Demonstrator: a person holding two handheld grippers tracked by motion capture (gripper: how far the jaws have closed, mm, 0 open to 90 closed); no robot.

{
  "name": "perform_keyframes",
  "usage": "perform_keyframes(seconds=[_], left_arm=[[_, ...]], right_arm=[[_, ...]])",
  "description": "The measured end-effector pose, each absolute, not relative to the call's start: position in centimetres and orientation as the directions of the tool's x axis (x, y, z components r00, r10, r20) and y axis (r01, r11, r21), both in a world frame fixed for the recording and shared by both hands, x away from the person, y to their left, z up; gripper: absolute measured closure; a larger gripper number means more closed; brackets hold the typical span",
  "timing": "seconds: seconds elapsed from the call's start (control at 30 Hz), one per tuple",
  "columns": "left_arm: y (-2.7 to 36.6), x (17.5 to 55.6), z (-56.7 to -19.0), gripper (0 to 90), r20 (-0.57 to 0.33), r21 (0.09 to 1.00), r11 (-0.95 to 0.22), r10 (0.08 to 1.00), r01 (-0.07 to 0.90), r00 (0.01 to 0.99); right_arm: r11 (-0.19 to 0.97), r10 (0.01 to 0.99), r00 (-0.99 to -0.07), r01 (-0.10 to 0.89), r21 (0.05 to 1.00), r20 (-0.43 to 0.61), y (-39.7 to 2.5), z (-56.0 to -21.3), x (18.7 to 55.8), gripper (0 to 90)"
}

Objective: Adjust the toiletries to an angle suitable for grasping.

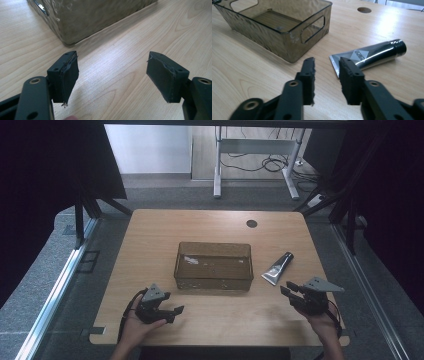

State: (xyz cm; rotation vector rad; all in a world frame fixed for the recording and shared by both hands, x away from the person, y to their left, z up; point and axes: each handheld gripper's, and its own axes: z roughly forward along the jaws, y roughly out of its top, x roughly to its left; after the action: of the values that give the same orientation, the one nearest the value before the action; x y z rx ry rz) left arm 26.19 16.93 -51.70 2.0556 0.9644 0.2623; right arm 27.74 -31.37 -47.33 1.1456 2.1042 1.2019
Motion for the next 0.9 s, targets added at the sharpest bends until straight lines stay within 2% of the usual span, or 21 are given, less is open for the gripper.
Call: perform_keyframes(seconds=[0.23, 0.37, 0.63, 0.9], left_arm=[[17.0, 26.2, -51.7, 26.1, -0.148, 0.758, -0.360, 0.718, 0.544, 0.681], [16.9, 26.1, -51.7, 26.1, -0.149, 0.756, -0.360, 0.719, 0.547, 0.679], [17.3, 26.1, -51.5, 26.1, -0.146, 0.755, -0.352, 0.733, 0.554, 0.665], [17.6, 26.0, -51.3, 26.1, -0.156, 0.757, -0.351, 0.723, 0.552, 0.673]], right_arm=[[0.291, 0.819, -0.573, 0.427, 0.856, 0.008, -30.5, -47.2, 28.0, 78.2], [0.293, 0.812, -0.584, 0.417, 0.860, 0.006, -30.0, -46.9, 28.4, 87.7], [0.305, 0.803, -0.596, 0.411, 0.859, 0.000, -29.1, -46.5, 29.5, 88.5], [0.369, 0.805, -0.593, 0.467, 0.804, -0.024, -26.4, -46.6, 32.7, 89.4]])
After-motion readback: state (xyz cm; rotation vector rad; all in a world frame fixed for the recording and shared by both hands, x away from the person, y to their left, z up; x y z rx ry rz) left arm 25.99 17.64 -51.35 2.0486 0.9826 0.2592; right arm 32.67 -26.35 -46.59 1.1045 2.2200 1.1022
